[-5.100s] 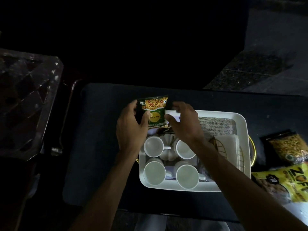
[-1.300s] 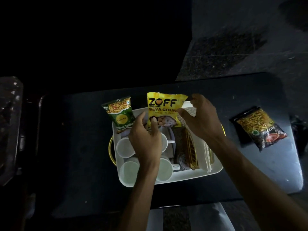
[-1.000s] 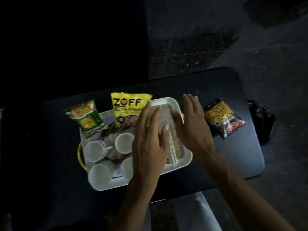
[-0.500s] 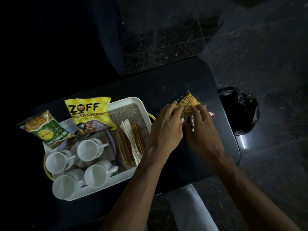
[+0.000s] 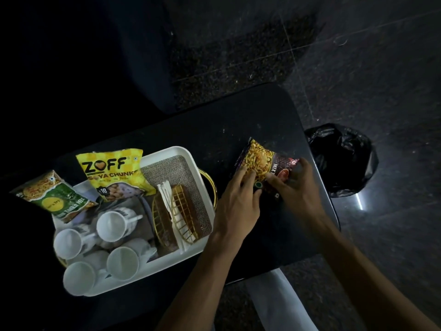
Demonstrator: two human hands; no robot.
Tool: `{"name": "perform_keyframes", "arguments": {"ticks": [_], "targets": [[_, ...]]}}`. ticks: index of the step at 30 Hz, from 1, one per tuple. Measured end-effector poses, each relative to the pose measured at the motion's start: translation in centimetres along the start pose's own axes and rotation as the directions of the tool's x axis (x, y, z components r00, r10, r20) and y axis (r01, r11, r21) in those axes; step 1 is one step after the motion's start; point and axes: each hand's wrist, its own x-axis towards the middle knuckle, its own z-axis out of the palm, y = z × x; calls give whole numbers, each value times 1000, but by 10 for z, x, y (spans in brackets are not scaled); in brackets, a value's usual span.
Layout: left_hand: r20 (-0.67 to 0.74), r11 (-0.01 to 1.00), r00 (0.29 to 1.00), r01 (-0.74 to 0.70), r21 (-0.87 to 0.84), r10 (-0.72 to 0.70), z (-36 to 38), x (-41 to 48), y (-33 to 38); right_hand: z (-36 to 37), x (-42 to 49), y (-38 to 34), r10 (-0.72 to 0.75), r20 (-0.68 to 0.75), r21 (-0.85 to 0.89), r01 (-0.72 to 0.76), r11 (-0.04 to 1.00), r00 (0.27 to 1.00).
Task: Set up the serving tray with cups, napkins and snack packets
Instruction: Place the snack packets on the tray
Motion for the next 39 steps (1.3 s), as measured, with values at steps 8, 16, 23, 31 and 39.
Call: {"name": "perform_keyframes", "arguments": {"ticks": [8, 16, 23, 31, 39], "targets": [[-111, 987, 991, 55, -152, -72, -11, -15, 5, 3, 0, -33, -253, 24, -60, 254, 965, 967], [-231, 961, 972, -95, -262, 33, -89, -6, -23, 9, -19, -89, -523, 193, -88, 546, 833, 830], [-386, 916, 923, -146, -374, -11, -135, -15, -47, 35, -31, -127, -600, 192, 104, 592, 799, 776], [-454, 870, 872, -71, -488, -183, -145, -24, -86, 105, -28, -126, -439, 322, 172, 404, 898, 839], [-431, 846, 838, 64, -530, -333, -133, -26, -129, 157, -20, -102, -349, 239, 77, 341, 937, 906]]}}
